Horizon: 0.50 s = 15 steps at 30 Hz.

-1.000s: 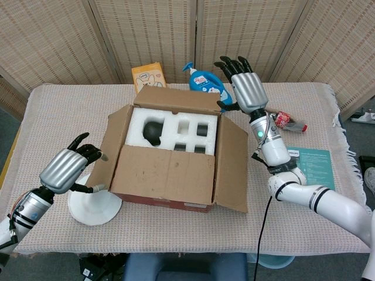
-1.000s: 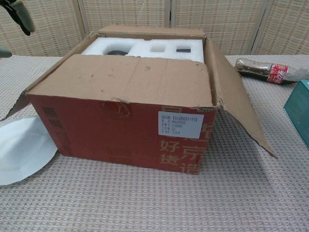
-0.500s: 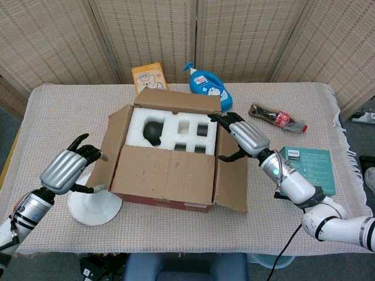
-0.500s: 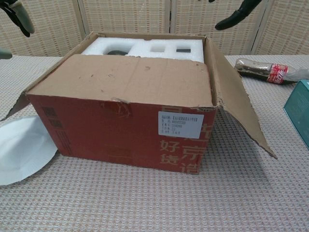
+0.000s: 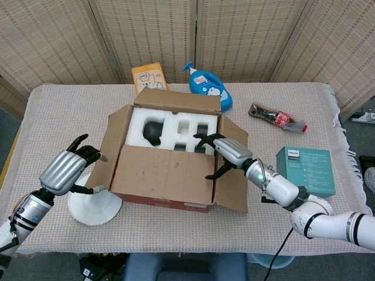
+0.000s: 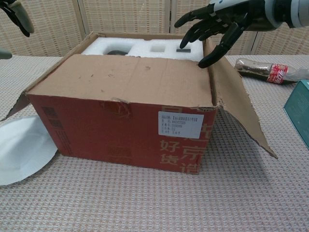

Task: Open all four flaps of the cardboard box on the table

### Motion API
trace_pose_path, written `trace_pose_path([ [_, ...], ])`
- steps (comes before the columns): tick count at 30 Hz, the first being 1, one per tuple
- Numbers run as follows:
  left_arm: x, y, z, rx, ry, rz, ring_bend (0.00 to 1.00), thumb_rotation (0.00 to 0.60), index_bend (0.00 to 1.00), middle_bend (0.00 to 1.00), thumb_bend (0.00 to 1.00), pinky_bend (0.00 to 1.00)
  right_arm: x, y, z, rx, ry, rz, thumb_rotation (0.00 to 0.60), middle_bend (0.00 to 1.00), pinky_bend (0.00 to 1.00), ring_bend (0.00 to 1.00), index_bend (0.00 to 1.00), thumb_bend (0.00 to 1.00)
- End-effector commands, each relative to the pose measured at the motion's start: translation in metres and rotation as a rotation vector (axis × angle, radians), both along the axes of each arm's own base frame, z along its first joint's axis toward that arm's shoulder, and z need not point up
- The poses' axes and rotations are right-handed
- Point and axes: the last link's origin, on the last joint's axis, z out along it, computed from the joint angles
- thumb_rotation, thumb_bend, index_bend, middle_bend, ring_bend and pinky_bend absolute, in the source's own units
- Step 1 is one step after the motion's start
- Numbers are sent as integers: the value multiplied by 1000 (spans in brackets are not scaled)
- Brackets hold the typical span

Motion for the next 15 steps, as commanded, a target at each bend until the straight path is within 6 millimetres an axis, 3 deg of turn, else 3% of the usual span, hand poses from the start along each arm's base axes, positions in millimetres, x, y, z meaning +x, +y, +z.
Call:
trace_pose_path([
  [1,-1,0,0,0,0,4,283,456,358,372,222,0,3,-3,-7,32,-2,-9,570,240,0,97,20,117],
  [15,-5,1,0,2,-3,9,282,447,358,372,222,0,12,-7,-22,117,4,-28,568,247,0,91,20,118],
])
